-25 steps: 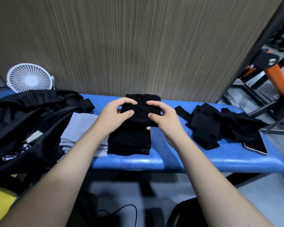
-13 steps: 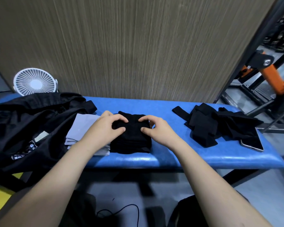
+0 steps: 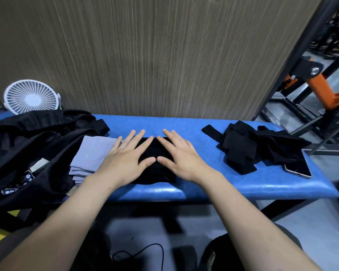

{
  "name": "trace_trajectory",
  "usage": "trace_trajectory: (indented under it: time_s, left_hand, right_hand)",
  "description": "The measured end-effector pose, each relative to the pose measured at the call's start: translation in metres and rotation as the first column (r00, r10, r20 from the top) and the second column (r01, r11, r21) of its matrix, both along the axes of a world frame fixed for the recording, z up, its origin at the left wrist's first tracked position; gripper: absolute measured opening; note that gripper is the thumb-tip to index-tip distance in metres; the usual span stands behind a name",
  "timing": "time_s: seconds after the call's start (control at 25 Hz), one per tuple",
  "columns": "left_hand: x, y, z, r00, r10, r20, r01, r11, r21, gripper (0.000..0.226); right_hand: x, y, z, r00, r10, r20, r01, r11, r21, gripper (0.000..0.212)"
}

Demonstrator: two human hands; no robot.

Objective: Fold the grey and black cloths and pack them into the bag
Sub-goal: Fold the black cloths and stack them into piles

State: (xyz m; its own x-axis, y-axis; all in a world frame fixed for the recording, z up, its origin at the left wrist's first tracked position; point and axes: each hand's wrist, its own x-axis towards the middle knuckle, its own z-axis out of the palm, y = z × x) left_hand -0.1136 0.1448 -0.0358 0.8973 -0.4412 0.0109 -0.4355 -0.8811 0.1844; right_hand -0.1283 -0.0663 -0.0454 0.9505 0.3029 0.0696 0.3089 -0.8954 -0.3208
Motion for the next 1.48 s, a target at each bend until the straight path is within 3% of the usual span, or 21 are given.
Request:
trace_trajectory:
  time_s: [0.2, 0.4, 0.52, 0.64, 0.92, 1.08, 1.32, 1.48]
  left_hand:
    - [0.000, 0.003, -0.012, 1.000, 0.023, 0.020, -0.024, 0.997, 0.071, 0.093]
    - [-0.001, 0.003, -0.016, 0.999, 0.025, 0.042, -0.031, 0.990, 0.140, 0.112]
    - [-0.003, -0.001, -0.006, 0.998, 0.034, 0.050, -0.041, 0.990, 0.137, 0.097]
    - [-0.003, -0.005, 0.005, 0.992, 0.049, 0.117, -0.053, 0.998, 0.032, 0.084]
    - [0.008, -0.058, 0.011, 0.913, 0.025, 0.408, 0.071, 0.973, -0.219, 0.049]
    - [0.004, -0.106, 0.010, 0.906, -0.015, 0.422, 0.135, 0.957, -0.257, 0.039]
    - [-0.002, -0.162, -0.003, 0.897, -0.088, 0.434, 0.233, 0.927, -0.293, 0.035]
    - [-0.003, -0.192, -0.019, 0.912, -0.135, 0.387, 0.269, 0.910, -0.316, 0.042]
  right_hand:
    - [0.002, 0.001, -0.015, 0.994, 0.018, -0.112, -0.026, 0.997, -0.071, 0.067]
    - [0.001, 0.001, -0.025, 0.991, 0.013, -0.133, -0.017, 0.999, -0.033, 0.067]
    - [-0.002, -0.002, -0.025, 0.989, 0.000, -0.147, 0.013, 0.996, 0.089, 0.066]
    - [-0.005, -0.011, -0.017, 0.996, -0.007, -0.089, 0.020, 0.989, 0.148, 0.064]
    - [-0.023, -0.061, 0.001, 0.975, -0.156, 0.158, 0.144, 0.986, 0.085, 0.045]
    - [-0.040, -0.101, 0.008, 0.920, -0.283, 0.271, 0.255, 0.958, 0.132, 0.027]
    - [-0.058, -0.180, 0.010, 0.774, -0.462, 0.432, 0.419, 0.886, 0.198, 0.026]
    - [-0.072, -0.237, 0.006, 0.646, -0.628, 0.435, 0.595, 0.770, 0.228, 0.027]
